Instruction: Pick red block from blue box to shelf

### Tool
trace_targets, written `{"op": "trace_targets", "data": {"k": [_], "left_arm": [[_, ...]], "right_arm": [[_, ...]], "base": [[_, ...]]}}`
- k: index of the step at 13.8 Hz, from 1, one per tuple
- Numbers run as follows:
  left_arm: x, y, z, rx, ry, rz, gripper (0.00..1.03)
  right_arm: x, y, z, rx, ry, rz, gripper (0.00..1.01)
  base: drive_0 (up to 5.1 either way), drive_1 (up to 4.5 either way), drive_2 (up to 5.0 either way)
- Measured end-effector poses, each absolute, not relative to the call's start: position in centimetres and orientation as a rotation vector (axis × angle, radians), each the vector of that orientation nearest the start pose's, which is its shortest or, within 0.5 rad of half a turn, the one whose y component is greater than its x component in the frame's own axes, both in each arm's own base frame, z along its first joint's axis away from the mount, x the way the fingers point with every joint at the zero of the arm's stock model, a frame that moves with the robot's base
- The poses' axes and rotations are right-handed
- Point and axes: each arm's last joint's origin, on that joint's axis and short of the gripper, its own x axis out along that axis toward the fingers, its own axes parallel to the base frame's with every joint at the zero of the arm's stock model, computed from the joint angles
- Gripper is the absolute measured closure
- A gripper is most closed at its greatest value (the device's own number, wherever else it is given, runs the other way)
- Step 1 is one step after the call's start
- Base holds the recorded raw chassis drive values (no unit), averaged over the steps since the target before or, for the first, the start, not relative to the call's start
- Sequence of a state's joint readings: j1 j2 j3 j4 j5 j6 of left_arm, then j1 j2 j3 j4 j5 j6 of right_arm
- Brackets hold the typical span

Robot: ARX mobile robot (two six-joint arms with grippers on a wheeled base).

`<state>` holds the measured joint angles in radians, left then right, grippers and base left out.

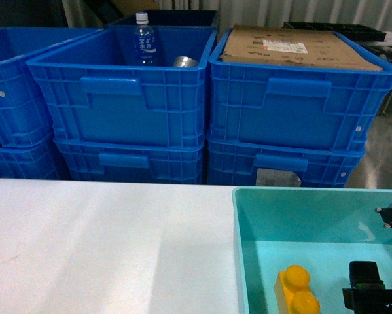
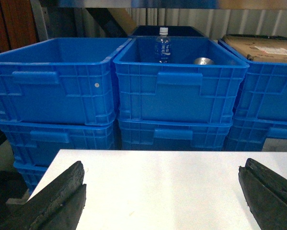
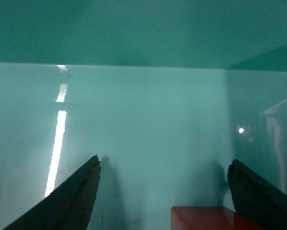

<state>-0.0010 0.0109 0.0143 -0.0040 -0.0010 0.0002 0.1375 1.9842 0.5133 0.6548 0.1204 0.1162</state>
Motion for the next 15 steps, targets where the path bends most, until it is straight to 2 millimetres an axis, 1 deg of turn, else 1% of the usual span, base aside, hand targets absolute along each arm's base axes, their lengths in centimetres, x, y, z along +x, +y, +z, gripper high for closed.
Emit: {"op": "trace_targets", "data": {"k": [2, 4, 5, 8, 11, 13, 14, 15], "left_arm": [[9.8, 0.0, 16.7, 0.000, 0.001, 0.000, 0.05], [9.8, 0.0, 16.7, 0.000, 0.001, 0.000, 0.05], [9.8, 0.0, 16.7, 0.000, 0.001, 0.000, 0.05], [9.8, 0.0, 16.7, 0.000, 0.001, 0.000, 0.05], [9.8, 0.0, 16.7, 0.000, 0.000, 0.000, 0.05], [9.8, 0.0, 16.7, 0.000, 0.000, 0.000, 0.05], [9.8, 0.0, 16.7, 0.000, 0.001, 0.000, 0.05], [9.8, 0.0, 16.7, 0.000, 0.000, 0.000, 0.05]], "right_arm": [[27.5, 3.4, 3.7, 0.002, 0.812, -0.038, 0.44], [27.5, 3.4, 3.7, 0.001, 0.816, -0.042, 0.69], [27.5, 3.2, 3.8, 0.003, 0.812, -0.046, 0.73], [27.6, 2.7, 3.9, 0.007, 0.786, -0.055, 0.73], [27.1, 2.7, 4.3, -0.003, 0.760, -0.029, 0.73], [27.0, 3.0, 7.0, 0.004, 0.702, 0.017, 0.73], [27.0, 3.1, 8.8, 0.018, 0.663, 0.048, 0.73], [26.4, 2.7, 14.5, 0.021, 0.429, 0.085, 0.73]], "base": [[0.0, 0.00, 0.0], [0.0, 0.00, 0.0], [0.0, 0.00, 0.0], [0.0, 0.00, 0.0], [0.0, 0.00, 0.0], [0.0, 0.00, 0.0], [0.0, 0.00, 0.0], [0.0, 0.00, 0.0]]}}
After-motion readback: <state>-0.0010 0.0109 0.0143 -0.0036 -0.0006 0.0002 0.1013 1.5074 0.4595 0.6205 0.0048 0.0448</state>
